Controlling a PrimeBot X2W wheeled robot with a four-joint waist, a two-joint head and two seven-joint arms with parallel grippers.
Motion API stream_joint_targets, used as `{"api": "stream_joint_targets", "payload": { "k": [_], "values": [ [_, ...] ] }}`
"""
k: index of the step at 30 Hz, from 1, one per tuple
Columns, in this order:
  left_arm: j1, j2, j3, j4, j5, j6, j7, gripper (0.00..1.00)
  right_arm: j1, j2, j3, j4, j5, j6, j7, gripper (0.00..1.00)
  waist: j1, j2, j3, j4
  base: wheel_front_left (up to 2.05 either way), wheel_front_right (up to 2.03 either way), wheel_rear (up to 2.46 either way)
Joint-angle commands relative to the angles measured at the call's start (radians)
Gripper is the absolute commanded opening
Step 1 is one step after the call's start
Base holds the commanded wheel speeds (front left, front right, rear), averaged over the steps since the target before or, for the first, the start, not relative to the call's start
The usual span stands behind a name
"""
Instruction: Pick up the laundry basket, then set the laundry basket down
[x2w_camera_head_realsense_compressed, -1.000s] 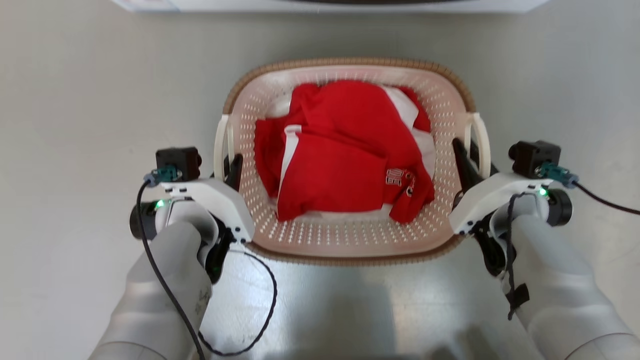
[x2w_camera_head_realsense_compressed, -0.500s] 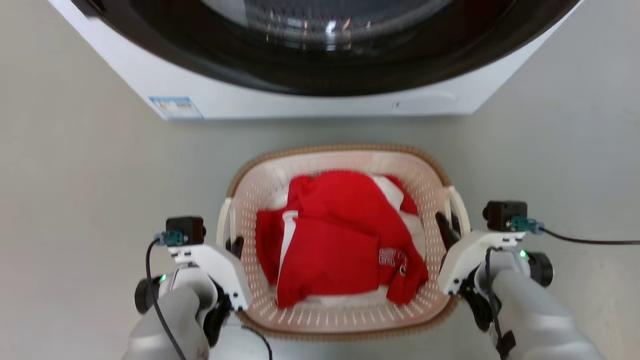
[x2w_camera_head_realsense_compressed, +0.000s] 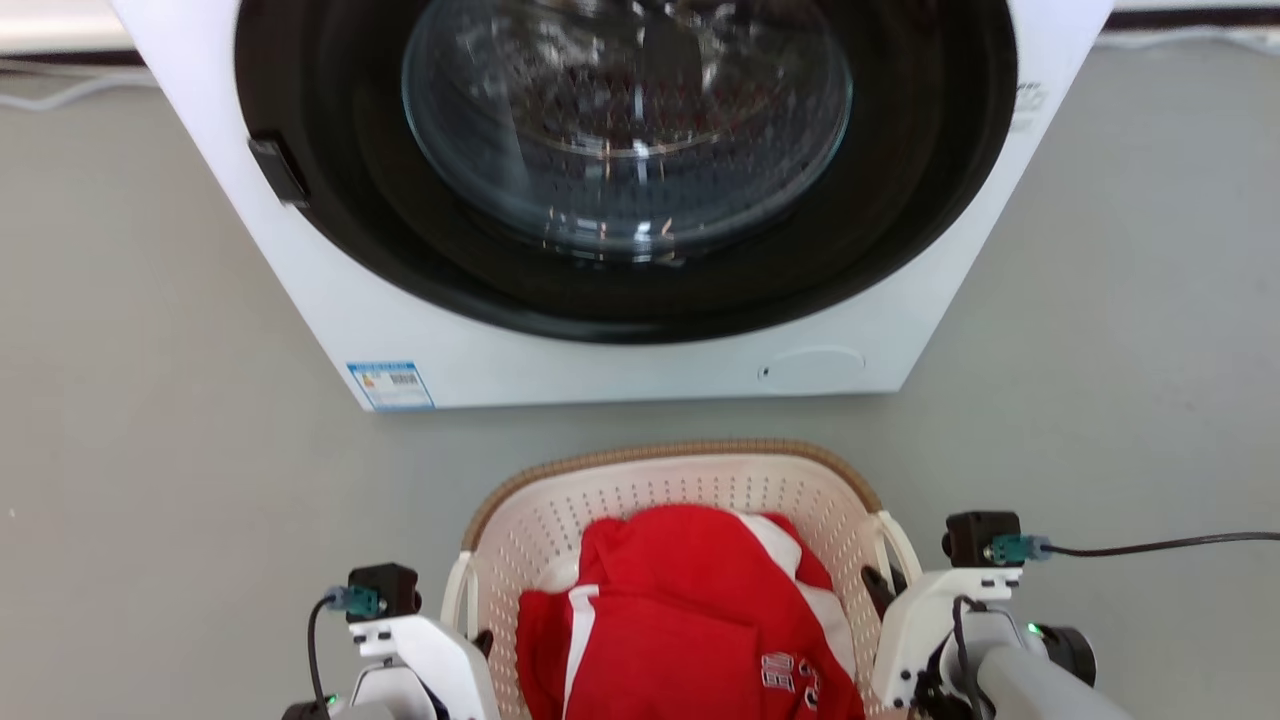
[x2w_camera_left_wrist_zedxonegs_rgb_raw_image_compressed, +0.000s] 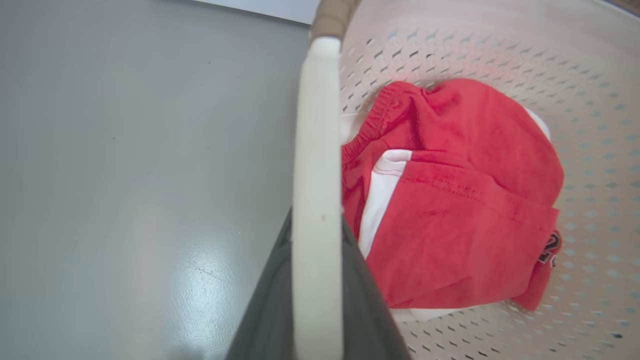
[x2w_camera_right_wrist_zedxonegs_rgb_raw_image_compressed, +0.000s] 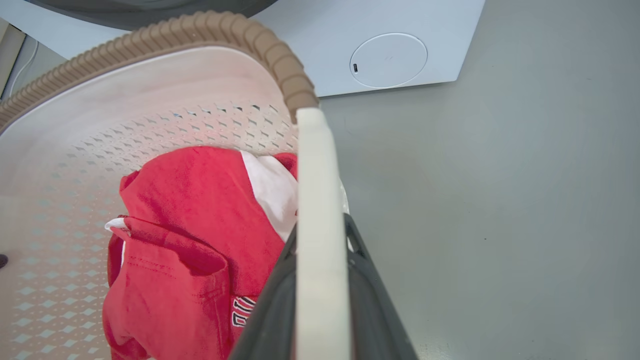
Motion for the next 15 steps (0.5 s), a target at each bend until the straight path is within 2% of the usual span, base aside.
{"api": "stream_joint_targets", "payload": {
  "k": [1,15],
  "values": [
    [-0.002,0.034,0.017,-0.008,-0.012,-0.003,-0.003,0.00,0.015,-0.003,0.020,-0.003,0.010,0.007,0.003,0.00,0.0000,0.0000,-0.043,-0.001,0.00,0.00,0.00],
    [-0.006,0.046,-0.044,0.005,-0.077,-0.003,0.062,0.00,-0.005,-0.020,0.075,0.019,0.067,0.007,0.081,0.00,0.0000,0.0000,-0.091,0.005,0.00,0.00,0.00]
  ]
}}
